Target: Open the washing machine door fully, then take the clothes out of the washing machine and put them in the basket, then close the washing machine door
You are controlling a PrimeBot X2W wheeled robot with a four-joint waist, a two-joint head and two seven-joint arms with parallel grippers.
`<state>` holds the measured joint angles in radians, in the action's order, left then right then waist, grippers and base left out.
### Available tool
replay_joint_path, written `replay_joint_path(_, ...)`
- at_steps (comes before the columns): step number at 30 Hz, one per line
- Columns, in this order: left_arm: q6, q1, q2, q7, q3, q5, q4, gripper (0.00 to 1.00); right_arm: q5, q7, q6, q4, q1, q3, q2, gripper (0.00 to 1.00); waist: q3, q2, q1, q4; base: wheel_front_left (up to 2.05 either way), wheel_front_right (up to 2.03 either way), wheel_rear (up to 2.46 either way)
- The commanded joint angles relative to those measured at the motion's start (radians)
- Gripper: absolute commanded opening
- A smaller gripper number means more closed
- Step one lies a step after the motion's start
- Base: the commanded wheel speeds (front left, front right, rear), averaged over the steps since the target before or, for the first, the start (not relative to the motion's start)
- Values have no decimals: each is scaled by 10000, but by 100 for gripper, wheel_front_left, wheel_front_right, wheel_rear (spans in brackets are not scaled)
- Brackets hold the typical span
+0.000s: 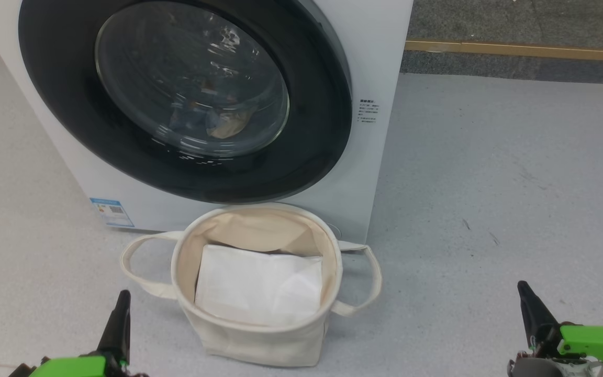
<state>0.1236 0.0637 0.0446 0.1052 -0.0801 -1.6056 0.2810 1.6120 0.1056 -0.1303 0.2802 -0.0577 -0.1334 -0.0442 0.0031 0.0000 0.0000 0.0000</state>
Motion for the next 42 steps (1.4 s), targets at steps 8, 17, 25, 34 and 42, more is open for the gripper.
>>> replay_joint_path(8,71,442,56,77,-333,-34,-362,0,-30,73,-4,-355,-502,200,-60,0,0,0,0,0,0,0,0)
replay_joint_path(17,71,442,56,77,-333,-34,-362,0,-30,73,-4,-355,-502,200,-60,0,0,0,0,0,0,0,0)
replay_joint_path(25,71,442,56,77,-333,-34,-362,0,-30,73,-4,-355,-502,200,-60,0,0,0,0,0,0,0,0)
replay_joint_path(34,71,442,56,77,-333,-34,-362,0,-30,73,-4,-355,-502,200,-60,0,0,0,0,0,0,0,0)
replay_joint_path(42,-4,-79,-10,-9,25,0,282,100,1,-14,-2,283,74,14,31,100,0,0,0,0,0,0,0)
